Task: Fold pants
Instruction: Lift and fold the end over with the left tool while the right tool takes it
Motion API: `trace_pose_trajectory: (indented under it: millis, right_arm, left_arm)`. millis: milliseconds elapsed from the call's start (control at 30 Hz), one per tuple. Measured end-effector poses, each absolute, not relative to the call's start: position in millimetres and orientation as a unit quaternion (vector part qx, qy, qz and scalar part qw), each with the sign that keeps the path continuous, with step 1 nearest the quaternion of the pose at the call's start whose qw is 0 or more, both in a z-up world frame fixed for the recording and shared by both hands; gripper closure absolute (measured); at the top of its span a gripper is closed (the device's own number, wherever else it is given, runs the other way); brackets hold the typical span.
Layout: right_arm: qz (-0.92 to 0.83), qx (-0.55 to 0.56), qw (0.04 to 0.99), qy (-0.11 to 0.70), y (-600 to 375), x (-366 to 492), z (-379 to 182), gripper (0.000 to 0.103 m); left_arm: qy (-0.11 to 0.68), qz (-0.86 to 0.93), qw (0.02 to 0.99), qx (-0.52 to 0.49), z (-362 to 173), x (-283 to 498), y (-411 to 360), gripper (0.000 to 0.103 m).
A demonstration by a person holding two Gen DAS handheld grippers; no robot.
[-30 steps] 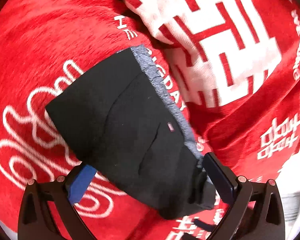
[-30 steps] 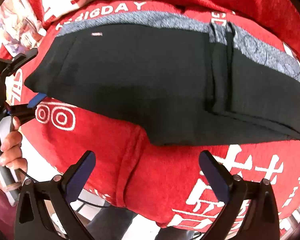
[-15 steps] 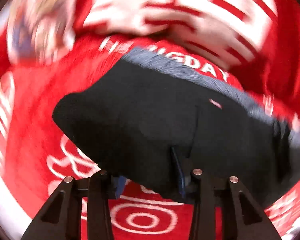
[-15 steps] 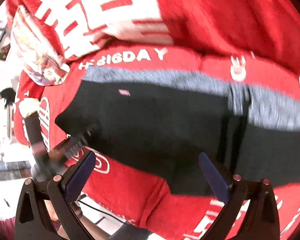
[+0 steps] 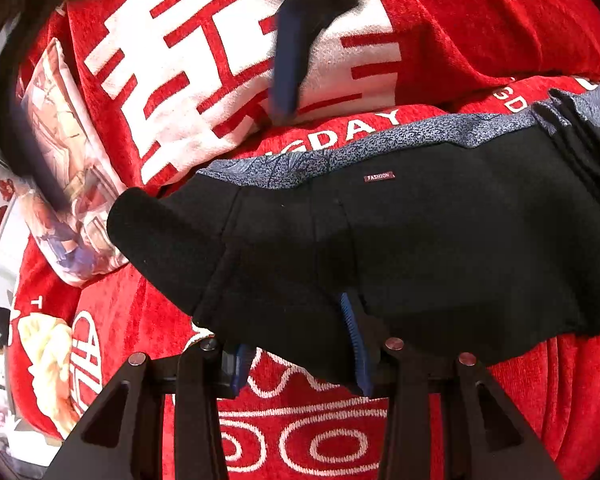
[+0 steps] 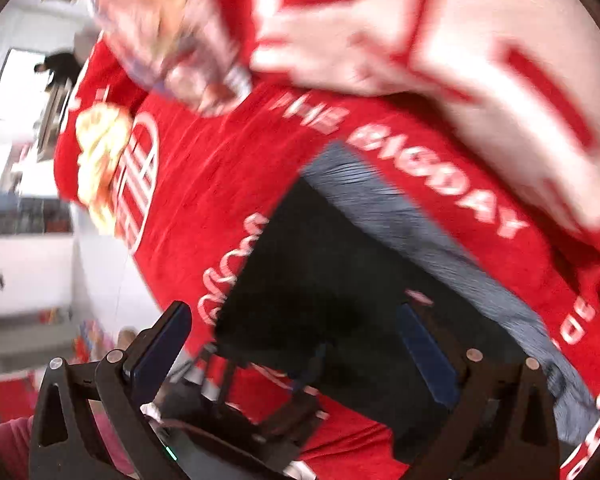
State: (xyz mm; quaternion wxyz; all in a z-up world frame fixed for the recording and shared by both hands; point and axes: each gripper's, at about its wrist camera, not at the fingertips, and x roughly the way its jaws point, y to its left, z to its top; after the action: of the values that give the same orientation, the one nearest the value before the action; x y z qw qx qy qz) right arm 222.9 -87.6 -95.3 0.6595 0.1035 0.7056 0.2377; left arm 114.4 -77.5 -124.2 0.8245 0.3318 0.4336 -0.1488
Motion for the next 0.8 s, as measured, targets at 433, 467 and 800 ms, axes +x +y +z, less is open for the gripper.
trace_pose_trajectory:
  millis: [433, 467, 800]
  right_arm:
    - [0.247, 0.149, 0.619, 0.731, -97, 214, -129, 0.084]
    - [0.251, 0.162, 0.625, 0.721, -108, 209, -123, 0.084]
    - [0.250, 0.350, 0.695, 0.576, -280, 119, -55, 0.084]
  left_arm:
    - [0.416, -0.170, 0.828, 0.335, -97, 98, -103, 0.061]
    - [0.413, -0.176, 0.831, 0.330, -89, 96, -109, 0.061]
    - [0.333, -0.268, 0.848, 0.315, -13, 42, -228, 0.061]
